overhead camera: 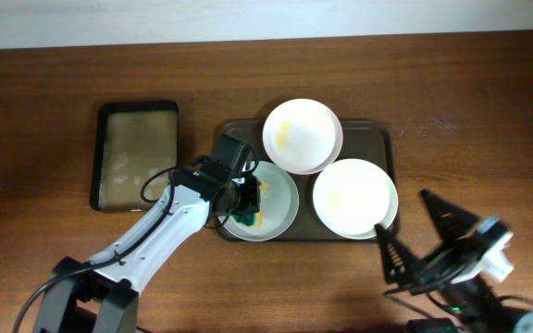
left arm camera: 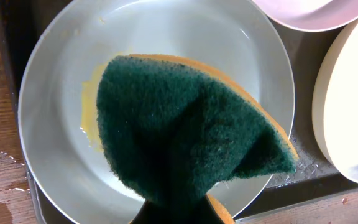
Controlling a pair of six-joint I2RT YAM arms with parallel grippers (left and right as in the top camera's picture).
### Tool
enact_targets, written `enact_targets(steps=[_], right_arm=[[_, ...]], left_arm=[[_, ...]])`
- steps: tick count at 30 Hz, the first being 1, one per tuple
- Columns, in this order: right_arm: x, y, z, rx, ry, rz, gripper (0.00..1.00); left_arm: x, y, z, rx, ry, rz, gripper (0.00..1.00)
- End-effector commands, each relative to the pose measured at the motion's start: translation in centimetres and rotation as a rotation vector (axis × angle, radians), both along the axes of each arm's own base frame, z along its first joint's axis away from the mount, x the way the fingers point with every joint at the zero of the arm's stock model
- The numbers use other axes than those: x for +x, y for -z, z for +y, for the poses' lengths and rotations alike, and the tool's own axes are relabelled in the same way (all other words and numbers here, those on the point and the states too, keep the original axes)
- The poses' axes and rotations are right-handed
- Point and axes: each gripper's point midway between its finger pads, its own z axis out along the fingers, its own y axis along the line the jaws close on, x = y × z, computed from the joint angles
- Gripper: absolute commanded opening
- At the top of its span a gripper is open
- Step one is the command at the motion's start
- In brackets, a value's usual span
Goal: Clean dirty plates on tray and stack at the side
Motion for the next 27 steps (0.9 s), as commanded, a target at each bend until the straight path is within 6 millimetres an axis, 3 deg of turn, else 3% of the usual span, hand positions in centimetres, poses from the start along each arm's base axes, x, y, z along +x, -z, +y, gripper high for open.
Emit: enact_targets(steps=[1, 4, 7, 8, 9, 10, 11, 12, 13, 18, 22, 24, 25, 26, 27], right_arm=[[1.9, -2.3, -2.0, -0.223, 0.135, 0.138, 0.98], [3.1, -2.4, -0.1, -0.216, -0.01, 0.347, 0.98], [5.1, -2.5, 1.8, -0.181, -0.152, 0.419, 0.98], [6.0, -2.1, 2.3, -0.173, -0.186, 0.44, 0.83], [6.8, -1.3, 2.5, -0.167, -0.202, 0.476, 0.5], [7.4, -0.5, 2.5, -0.164, -0.205, 0.512, 0.35], [8.5, 1.4, 2.5, -0.158, -0.21, 0.598, 0.34], [9.4, 3.2, 2.4, -0.159, -0.207, 0.677, 0.49], [10.4, 5.2, 2.3, -0.173, -0.188, 0.752, 0.56], [14.2, 13.5, 2.5, -0.241, -0.014, 1.057, 0.53], [15.4, 19.1, 6.3, -0.344, -0.06, 1.168, 0.68], [15.4, 21.8, 7.9, -0.392, -0.095, 1.223, 0.62], [15.3, 23.1, 8.2, -0.408, -0.091, 1.256, 0.44], [15.4, 24.5, 8.2, -0.402, -0.05, 1.311, 0.37], [15.4, 26.0, 7.9, -0.39, 0.001, 1.367, 0.37]], left_arm=[[0.0, 0.2, 0.0, 0.005, -0.007, 0.003, 0.0], [-0.1, 0.2, 0.0, 0.005, -0.007, 0.004, 0.0], [-0.1, 0.2, 0.0, 0.005, -0.007, 0.003, 0.0], [-0.1, 0.2, 0.0, 0.005, -0.007, 0.003, 0.0], [-0.1, 0.2, 0.0, 0.005, -0.007, 0.003, 0.0], [0.0, 0.2, 0.0, 0.005, -0.008, 0.003, 0.0], [0.0, 0.2, 0.0, 0.004, -0.008, 0.003, 0.0], [0.0, 0.2, 0.0, 0.004, -0.008, 0.003, 0.0], [0.0, 0.2, 0.0, 0.005, -0.008, 0.002, 0.0], [0.1, 0.1, 0.0, 0.002, -0.008, -0.002, 0.0], [0.1, 0.1, 0.0, 0.002, -0.008, -0.002, 0.0], [0.1, 0.1, 0.0, 0.002, -0.008, -0.002, 0.0], [0.1, 0.1, 0.0, 0.002, -0.008, -0.002, 0.0], [0.1, 0.1, 0.0, 0.002, -0.008, -0.002, 0.0], [0.1, 0.1, 0.0, 0.002, -0.008, -0.002, 0.0]])
